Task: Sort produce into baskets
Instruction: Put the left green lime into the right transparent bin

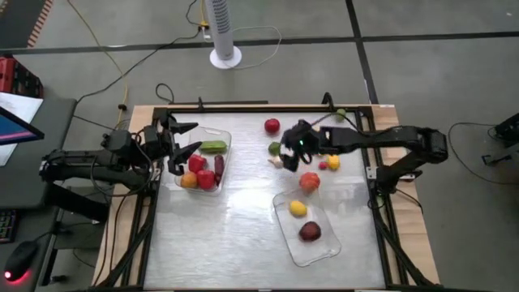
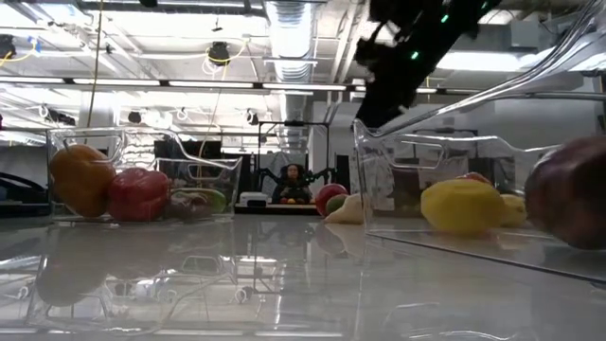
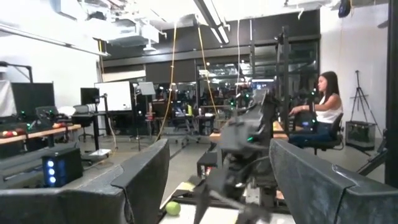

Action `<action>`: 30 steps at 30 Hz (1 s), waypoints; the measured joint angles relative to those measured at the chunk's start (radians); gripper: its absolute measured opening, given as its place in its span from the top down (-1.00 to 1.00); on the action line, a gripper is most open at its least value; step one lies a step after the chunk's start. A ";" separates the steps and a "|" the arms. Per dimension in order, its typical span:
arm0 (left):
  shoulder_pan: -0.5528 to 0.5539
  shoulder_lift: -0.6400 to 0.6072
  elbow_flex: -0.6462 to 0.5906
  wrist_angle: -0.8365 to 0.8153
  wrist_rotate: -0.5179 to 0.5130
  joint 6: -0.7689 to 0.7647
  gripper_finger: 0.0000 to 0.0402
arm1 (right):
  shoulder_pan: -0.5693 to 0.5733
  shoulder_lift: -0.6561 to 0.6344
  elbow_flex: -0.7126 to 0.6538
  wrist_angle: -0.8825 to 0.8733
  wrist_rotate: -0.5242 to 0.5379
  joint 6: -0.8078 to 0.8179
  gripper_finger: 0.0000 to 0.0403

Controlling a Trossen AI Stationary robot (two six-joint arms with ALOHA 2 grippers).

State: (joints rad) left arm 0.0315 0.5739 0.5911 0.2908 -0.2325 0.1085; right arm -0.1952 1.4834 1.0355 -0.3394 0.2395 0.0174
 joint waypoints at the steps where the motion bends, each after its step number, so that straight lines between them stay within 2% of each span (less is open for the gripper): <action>1: 0.000 -0.001 0.000 -0.001 0.000 0.000 -0.32 | -0.019 0.015 0.002 0.049 -0.018 0.001 -0.90; 6: 0.002 0.002 0.000 0.004 0.000 0.012 -0.32 | -0.058 0.142 0.001 0.150 -0.034 -0.001 -0.90; 10: 0.001 0.009 0.000 0.000 -0.001 0.016 -0.32 | -0.069 0.239 0.014 0.158 -0.015 -0.002 -0.89; 14: 0.001 0.007 0.000 0.000 0.000 0.018 -0.32 | -0.077 0.297 0.035 0.175 0.046 -0.021 -0.89; 21: 0.001 0.008 0.000 0.000 0.000 0.018 -0.32 | -0.105 0.360 0.042 0.206 0.046 -0.040 -0.88; 25: 0.001 0.008 0.000 0.000 0.000 0.018 -0.32 | -0.129 0.387 0.042 0.204 0.047 -0.037 -0.79; 30: 0.001 0.008 0.000 -0.001 0.000 0.018 -0.32 | -0.128 0.388 0.042 0.206 0.047 -0.052 -0.51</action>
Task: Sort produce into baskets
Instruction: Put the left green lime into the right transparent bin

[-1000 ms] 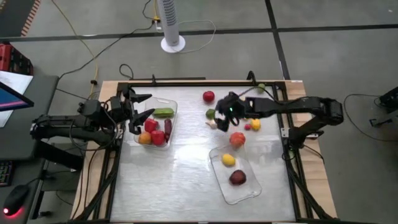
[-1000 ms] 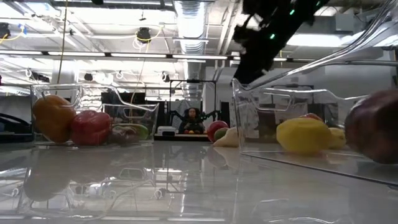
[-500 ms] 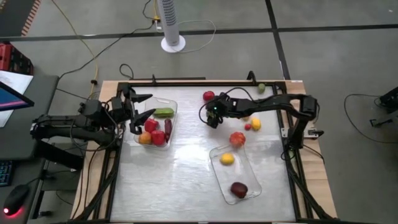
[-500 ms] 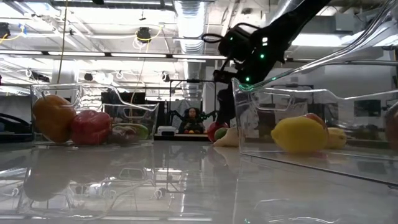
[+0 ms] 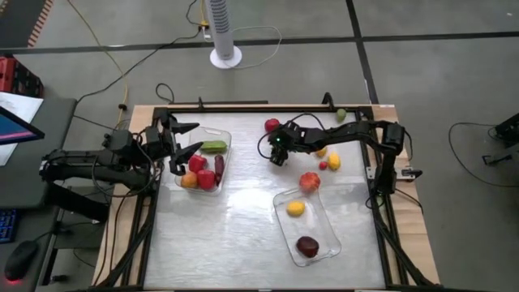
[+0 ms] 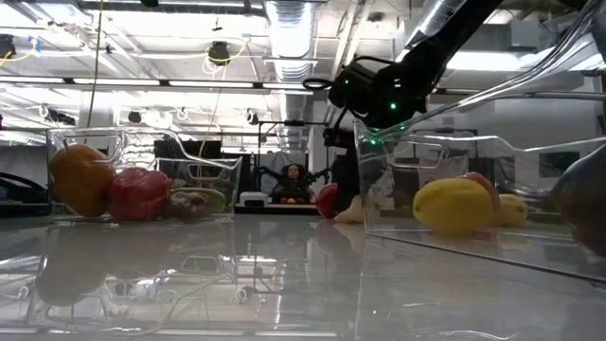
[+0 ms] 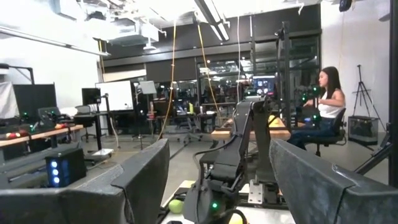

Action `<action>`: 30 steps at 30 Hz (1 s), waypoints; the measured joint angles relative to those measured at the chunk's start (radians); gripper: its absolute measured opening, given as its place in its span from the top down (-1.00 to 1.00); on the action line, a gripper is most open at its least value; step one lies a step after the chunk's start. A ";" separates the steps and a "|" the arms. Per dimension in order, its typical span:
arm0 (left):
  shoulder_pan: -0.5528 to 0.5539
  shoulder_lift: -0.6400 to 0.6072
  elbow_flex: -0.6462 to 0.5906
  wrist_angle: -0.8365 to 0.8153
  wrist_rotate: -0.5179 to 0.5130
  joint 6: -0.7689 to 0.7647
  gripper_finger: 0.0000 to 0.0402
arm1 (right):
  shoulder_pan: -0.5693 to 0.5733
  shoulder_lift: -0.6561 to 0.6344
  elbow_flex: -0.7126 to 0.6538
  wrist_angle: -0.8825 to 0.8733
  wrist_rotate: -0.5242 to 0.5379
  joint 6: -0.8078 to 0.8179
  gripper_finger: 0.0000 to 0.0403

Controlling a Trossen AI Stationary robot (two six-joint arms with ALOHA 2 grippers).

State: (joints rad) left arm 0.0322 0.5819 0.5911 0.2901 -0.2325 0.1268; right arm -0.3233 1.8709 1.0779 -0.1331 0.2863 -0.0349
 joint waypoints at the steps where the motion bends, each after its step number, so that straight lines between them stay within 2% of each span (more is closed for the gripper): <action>1: 0.000 0.000 0.000 0.000 0.000 0.000 -0.32 | 0.000 0.000 0.000 -0.003 -0.001 0.000 -0.45; 6: 0.000 0.000 0.000 0.000 0.000 0.000 -0.32 | -0.002 -0.001 0.000 -0.018 0.000 0.000 -0.19; 9: 0.000 0.000 0.000 0.000 0.000 0.000 -0.32 | 0.009 -0.019 0.001 -0.072 0.000 0.000 -0.10; 13: 0.000 0.000 0.000 0.000 0.000 0.000 -0.32 | 0.041 -0.078 0.000 -0.169 0.000 0.014 -0.09; 19: 0.000 0.000 0.000 0.000 -0.004 0.009 -0.32 | 0.125 -0.252 0.000 -0.312 -0.001 0.070 -0.09; 21: 0.000 0.000 0.000 0.000 -0.009 0.010 -0.32 | 0.162 -0.325 0.000 -0.354 -0.047 0.089 -0.09; 27: 0.000 0.000 0.000 0.000 -0.009 0.010 -0.32 | 0.315 -0.503 -0.002 -0.431 -0.371 0.135 -0.11; 30: 0.000 0.000 0.000 0.000 -0.009 0.009 -0.32 | 0.399 -0.550 -0.002 -0.468 -0.425 0.215 -0.12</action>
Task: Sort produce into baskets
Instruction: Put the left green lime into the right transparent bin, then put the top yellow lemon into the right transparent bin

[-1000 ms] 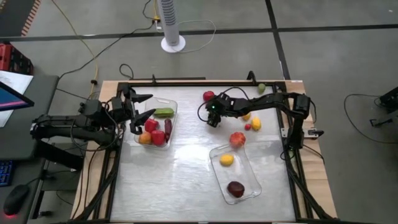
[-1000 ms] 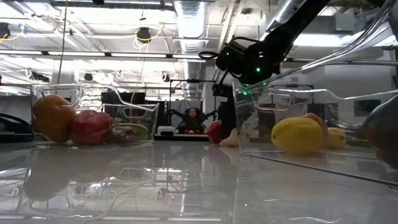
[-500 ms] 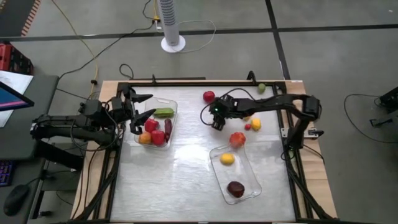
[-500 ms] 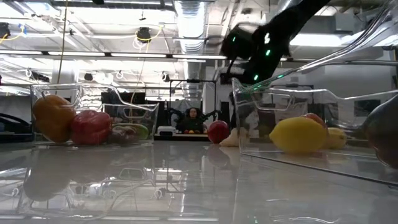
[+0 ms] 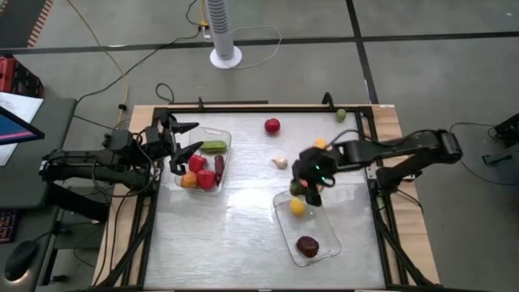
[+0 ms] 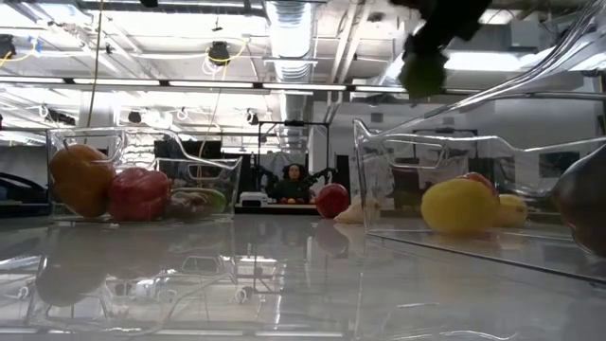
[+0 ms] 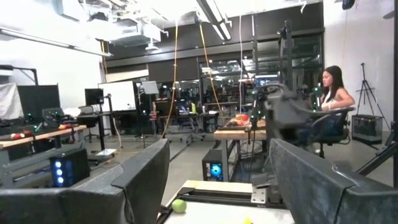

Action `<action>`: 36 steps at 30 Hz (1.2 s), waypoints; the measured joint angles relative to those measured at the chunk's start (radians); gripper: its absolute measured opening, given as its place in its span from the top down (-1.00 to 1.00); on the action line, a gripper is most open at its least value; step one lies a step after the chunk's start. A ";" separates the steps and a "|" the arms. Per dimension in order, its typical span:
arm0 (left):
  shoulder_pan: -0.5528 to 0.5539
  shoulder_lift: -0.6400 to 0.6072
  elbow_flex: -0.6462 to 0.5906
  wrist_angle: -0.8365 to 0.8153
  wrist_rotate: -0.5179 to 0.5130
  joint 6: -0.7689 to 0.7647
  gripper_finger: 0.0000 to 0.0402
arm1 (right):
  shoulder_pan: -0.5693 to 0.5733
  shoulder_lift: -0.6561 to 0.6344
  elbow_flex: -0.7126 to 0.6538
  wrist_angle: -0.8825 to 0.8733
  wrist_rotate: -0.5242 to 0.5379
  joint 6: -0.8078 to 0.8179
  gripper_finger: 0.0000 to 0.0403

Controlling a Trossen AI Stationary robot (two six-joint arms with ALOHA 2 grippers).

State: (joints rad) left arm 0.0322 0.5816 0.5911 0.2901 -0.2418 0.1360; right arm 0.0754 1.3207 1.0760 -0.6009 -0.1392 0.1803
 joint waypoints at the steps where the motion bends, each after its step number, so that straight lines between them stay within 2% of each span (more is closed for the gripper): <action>1: 0.000 0.000 0.000 0.000 0.000 -0.001 -0.32 | 0.031 -0.007 0.000 -0.018 0.001 0.026 -0.13; 8: 0.000 0.000 0.000 0.000 -0.001 -0.016 -0.32 | 0.183 0.005 -0.001 -0.104 0.090 0.199 -0.30; 14: 0.000 0.000 0.000 -0.002 -0.001 -0.026 -0.32 | 0.181 0.001 -0.002 -0.181 0.180 0.223 -0.47; 16: 0.000 0.000 0.000 -0.003 -0.001 -0.027 -0.32 | 0.161 -0.012 -0.002 -0.233 0.253 0.230 -0.50; 19: 0.000 0.000 0.000 -0.005 -0.001 -0.029 -0.32 | 0.116 -0.039 -0.002 -0.303 0.404 0.235 -0.52; 22: 0.000 0.000 0.000 -0.010 -0.001 -0.035 -0.32 | 0.043 -0.064 -0.002 -0.333 0.470 0.239 -0.52; 28: 0.000 0.000 0.000 -0.011 -0.001 -0.035 -0.32 | -0.130 -0.077 -0.070 -0.305 0.500 0.192 -0.52; 36: 0.000 0.000 0.000 -0.011 -0.001 -0.035 -0.32 | -0.376 -0.076 -0.298 -0.032 0.506 -0.003 -0.54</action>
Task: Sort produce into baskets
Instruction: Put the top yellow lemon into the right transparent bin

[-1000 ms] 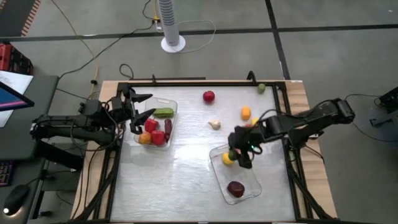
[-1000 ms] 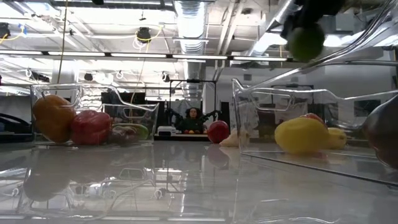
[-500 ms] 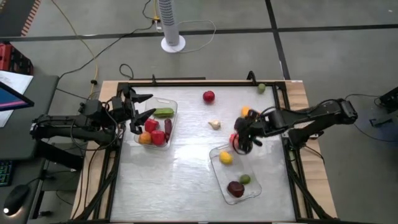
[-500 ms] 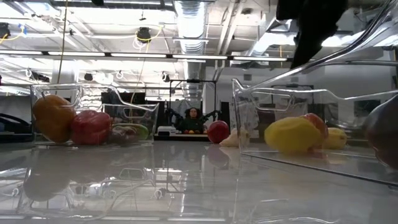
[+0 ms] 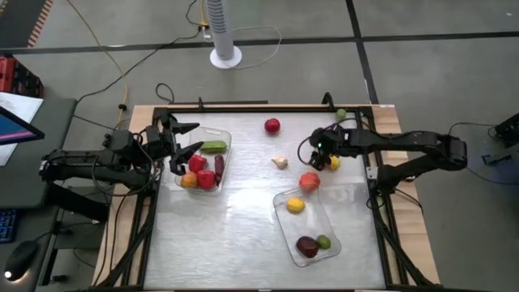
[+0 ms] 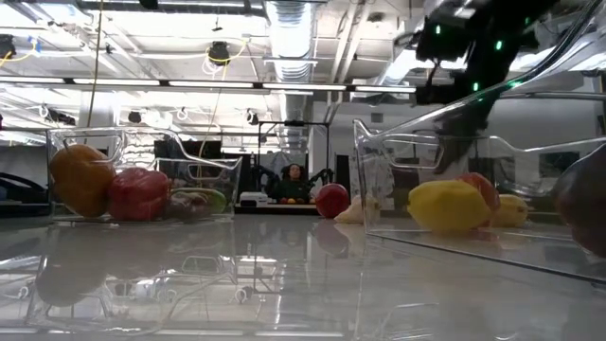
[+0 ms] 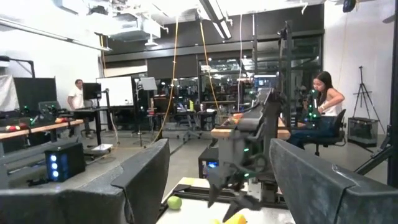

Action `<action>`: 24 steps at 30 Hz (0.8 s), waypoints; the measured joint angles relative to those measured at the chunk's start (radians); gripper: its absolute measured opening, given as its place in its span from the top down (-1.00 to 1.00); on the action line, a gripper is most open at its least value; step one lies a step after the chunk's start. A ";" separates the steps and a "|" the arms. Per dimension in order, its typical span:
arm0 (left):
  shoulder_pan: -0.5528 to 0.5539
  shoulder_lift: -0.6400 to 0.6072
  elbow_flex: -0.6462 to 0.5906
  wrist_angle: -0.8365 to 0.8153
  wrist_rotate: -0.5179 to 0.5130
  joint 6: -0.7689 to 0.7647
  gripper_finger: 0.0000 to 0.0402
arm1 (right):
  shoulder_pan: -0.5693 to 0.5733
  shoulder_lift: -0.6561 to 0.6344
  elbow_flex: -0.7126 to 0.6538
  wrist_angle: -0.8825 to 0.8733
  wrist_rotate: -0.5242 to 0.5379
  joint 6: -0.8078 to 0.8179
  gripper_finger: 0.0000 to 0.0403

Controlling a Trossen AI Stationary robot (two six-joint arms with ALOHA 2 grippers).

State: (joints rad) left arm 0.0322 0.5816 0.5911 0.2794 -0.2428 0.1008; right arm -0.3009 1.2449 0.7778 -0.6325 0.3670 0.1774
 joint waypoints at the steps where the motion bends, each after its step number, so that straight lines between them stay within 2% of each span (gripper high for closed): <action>1: 0.000 0.000 0.000 0.000 0.000 0.000 -0.32 | -0.027 0.000 -0.019 0.034 -0.001 -0.019 -0.56; 6: 0.000 0.000 0.000 0.000 0.000 0.011 -0.32 | -0.138 0.000 -0.079 0.130 -0.003 -0.052 -0.74; 10: 0.000 0.000 0.000 0.000 0.000 0.013 -0.32 | -0.197 0.006 -0.139 0.218 -0.067 -0.047 -0.92; 13: 0.000 0.000 0.000 0.000 0.000 0.018 -0.32 | -0.216 0.020 -0.190 0.290 -0.107 -0.046 -0.97; 18: 0.000 0.000 0.000 0.001 0.000 0.010 -0.32 | -0.226 0.025 -0.228 0.329 -0.108 -0.031 -0.86; 24: 0.000 0.000 0.000 0.005 0.000 0.010 -0.32 | -0.223 0.025 -0.229 0.326 -0.125 -0.029 -0.48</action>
State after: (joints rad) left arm 0.0319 0.5818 0.5915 0.2840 -0.2428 0.1108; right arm -0.5242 1.2697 0.5488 -0.3062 0.2419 0.1484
